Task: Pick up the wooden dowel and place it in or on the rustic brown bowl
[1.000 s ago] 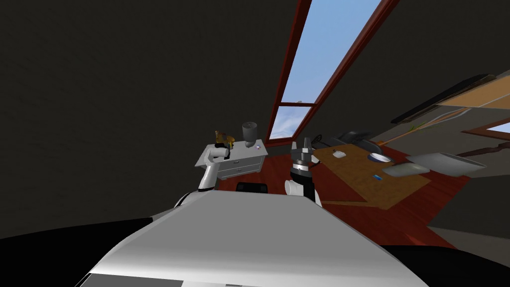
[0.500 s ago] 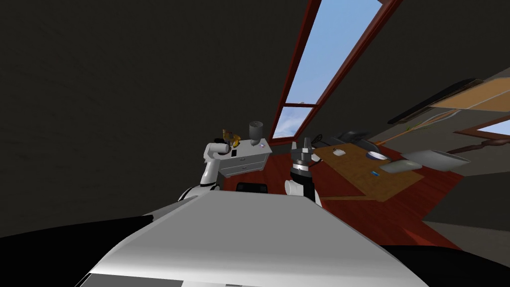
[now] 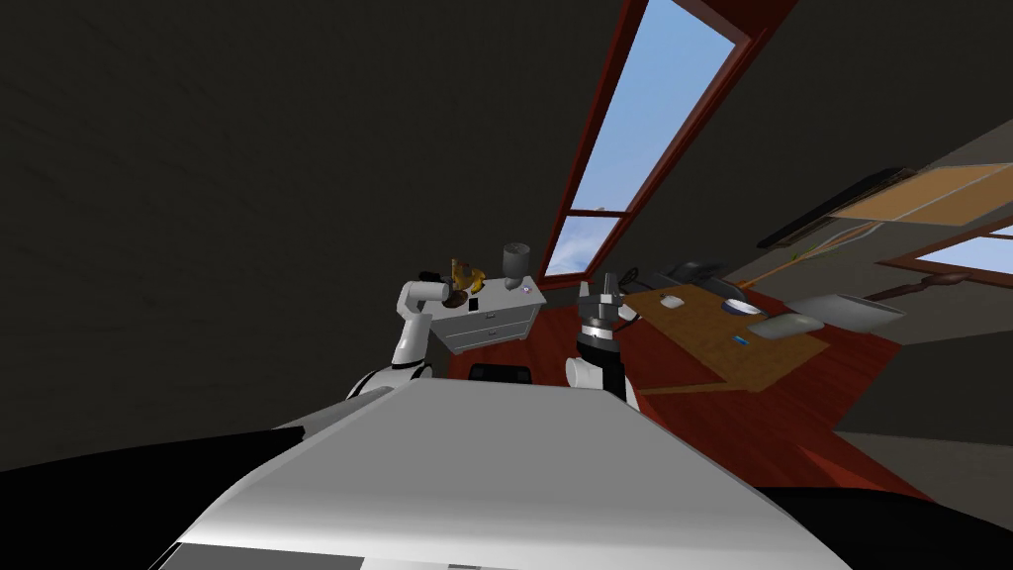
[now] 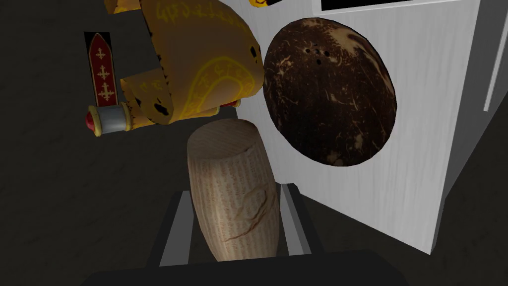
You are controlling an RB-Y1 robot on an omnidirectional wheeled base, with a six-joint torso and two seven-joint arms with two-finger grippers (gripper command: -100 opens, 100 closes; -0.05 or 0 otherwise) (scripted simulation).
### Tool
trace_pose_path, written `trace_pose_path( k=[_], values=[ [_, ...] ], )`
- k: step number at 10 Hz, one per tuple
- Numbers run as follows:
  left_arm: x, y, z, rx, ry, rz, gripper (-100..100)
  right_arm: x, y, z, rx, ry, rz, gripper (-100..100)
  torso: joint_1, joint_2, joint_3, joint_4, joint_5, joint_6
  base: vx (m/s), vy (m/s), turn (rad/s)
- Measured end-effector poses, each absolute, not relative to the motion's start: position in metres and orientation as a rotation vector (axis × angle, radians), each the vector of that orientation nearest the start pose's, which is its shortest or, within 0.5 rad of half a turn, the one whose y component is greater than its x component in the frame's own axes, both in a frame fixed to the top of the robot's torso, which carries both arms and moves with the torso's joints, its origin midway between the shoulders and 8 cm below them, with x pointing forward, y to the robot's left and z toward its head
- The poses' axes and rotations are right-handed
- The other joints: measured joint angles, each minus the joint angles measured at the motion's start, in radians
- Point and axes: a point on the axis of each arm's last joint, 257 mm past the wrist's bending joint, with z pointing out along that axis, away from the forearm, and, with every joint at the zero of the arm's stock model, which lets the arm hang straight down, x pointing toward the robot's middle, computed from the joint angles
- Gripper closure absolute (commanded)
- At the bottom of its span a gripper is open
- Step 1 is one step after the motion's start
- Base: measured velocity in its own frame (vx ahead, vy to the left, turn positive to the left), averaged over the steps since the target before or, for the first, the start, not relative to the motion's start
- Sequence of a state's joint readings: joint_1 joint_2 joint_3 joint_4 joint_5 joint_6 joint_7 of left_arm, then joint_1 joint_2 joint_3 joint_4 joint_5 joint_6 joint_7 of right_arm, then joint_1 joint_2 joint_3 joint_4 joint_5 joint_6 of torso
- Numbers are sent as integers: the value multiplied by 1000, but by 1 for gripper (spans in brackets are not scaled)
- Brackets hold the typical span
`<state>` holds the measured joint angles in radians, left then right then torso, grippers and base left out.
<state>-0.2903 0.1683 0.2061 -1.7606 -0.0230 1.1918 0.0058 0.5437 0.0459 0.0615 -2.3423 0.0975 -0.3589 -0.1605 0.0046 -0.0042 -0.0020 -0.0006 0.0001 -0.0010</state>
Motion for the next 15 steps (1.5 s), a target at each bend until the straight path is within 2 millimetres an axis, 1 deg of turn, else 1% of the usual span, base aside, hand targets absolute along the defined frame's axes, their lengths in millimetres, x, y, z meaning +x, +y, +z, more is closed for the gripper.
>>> trace_pose_path(
  k=[3,6,7,8,9,10,14,15],
  values=[
    [513,359,-276,-1821,1584,-526,100,355,-262,11,804,660,1398,0,-4,-9,-5,-2,-1,2,152,42,-90],
    [484,377,-301,-1906,1597,-474,100,355,-262,11,804,660,1398,0,-3,-8,-5,-2,-1,1,138,45,-81],
    [473,379,-310,-1935,1600,-456,100,355,-262,11,804,660,1398,0,-4,-8,-5,-2,-1,1,135,25,-70],
    [463,382,-323,-1966,1605,-437,100,355,-262,11,804,660,1398,0,-5,-8,-5,-2,-1,1,117,14,-64],
    [454,385,-332,-1991,1606,-424,100,355,-262,11,804,660,1398,0,-6,-7,-4,-2,-1,1,46,6,-7],
    [453,385,-333,-1995,1607,-422,-100,355,-262,11,804,660,1398,0,-7,-3,-2,-1,-2,1,10,2,1],
    [453,385,-333,-1994,1607,-422,-100,355,-262,11,804,660,1398,0,-8,2,1,0,-2,1,1,0,0],
    [453,385,-333,-1994,1607,-422,0,355,-262,11,804,660,1398,0,-8,2,1,1,-2,1,0,0,0]
  ],
)
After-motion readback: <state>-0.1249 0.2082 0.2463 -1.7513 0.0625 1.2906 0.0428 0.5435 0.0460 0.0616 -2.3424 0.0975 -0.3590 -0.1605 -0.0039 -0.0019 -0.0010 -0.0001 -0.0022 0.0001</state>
